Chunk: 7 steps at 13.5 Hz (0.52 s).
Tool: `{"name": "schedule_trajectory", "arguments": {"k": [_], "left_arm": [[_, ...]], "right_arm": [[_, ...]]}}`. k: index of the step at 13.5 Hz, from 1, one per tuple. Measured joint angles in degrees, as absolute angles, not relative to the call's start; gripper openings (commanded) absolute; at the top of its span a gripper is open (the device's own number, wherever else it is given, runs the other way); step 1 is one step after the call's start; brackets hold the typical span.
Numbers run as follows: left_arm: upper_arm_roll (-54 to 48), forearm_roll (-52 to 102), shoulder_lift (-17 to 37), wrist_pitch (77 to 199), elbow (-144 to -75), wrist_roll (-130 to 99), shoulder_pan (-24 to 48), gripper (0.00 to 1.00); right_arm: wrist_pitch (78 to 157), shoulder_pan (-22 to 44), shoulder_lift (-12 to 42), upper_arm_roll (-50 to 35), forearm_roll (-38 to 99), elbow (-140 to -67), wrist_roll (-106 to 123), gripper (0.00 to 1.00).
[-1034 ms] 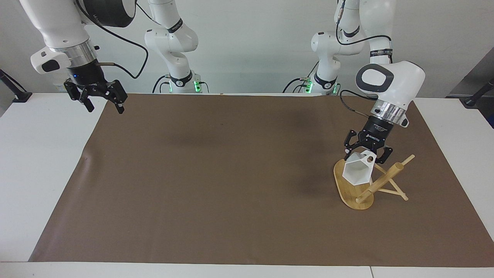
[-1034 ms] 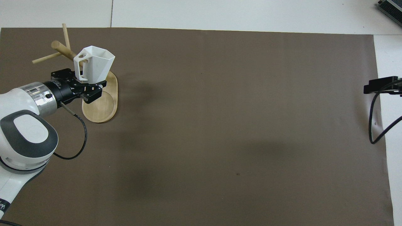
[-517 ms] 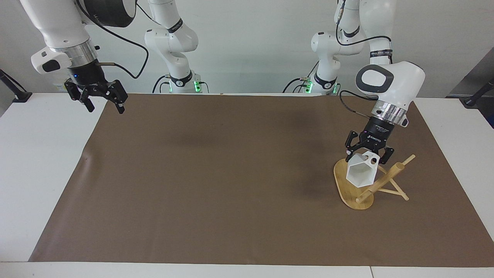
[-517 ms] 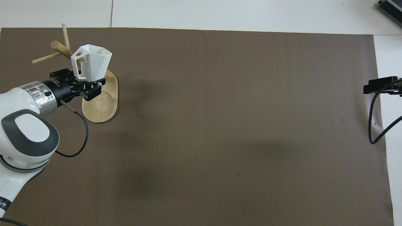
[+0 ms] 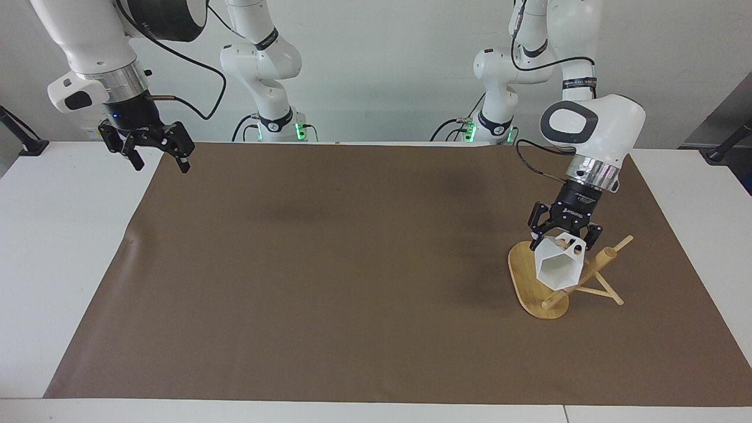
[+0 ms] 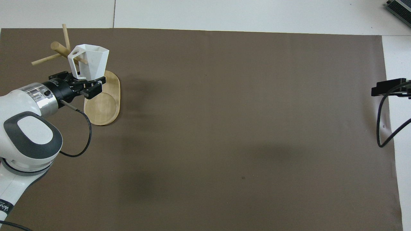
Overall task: Hang cup on rack
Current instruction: 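Open the left gripper and pull it back from the cup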
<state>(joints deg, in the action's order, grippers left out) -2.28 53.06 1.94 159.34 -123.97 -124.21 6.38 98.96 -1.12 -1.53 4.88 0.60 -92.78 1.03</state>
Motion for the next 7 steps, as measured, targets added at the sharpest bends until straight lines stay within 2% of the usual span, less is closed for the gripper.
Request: {"name": "schedule_trajectory", "arguments": {"k": [3, 4, 5, 6, 7], "left_arm": [[-2.5, 53.1, 2.2, 160.7, -124.0, -126.1, 6.4, 0.0], [-2.5, 53.1, 2.3, 160.9, -124.1, -126.6, 6.5, 0.09], [-2.6, 53.1, 2.3, 161.2, -124.1, -126.8, 6.5, 0.83], [-2.6, 53.1, 2.3, 161.3, -124.1, -126.8, 6.5, 1.0], [-2.6, 53.1, 2.3, 161.5, -124.1, -126.8, 6.5, 1.0]], "right_arm": [[98.9, -1.1, -1.5, 4.9, 0.6, -92.8, 1.0, 1.0], [98.9, -1.1, -1.5, 4.9, 0.6, -92.8, 1.0, 1.0], [98.9, -1.1, -1.5, 4.9, 0.6, -92.8, 1.0, 1.0], [98.9, -1.1, -1.5, 4.9, 0.6, -92.8, 1.0, 1.0], [98.9, -1.1, -1.5, 4.9, 0.6, -92.8, 1.0, 1.0]]}}
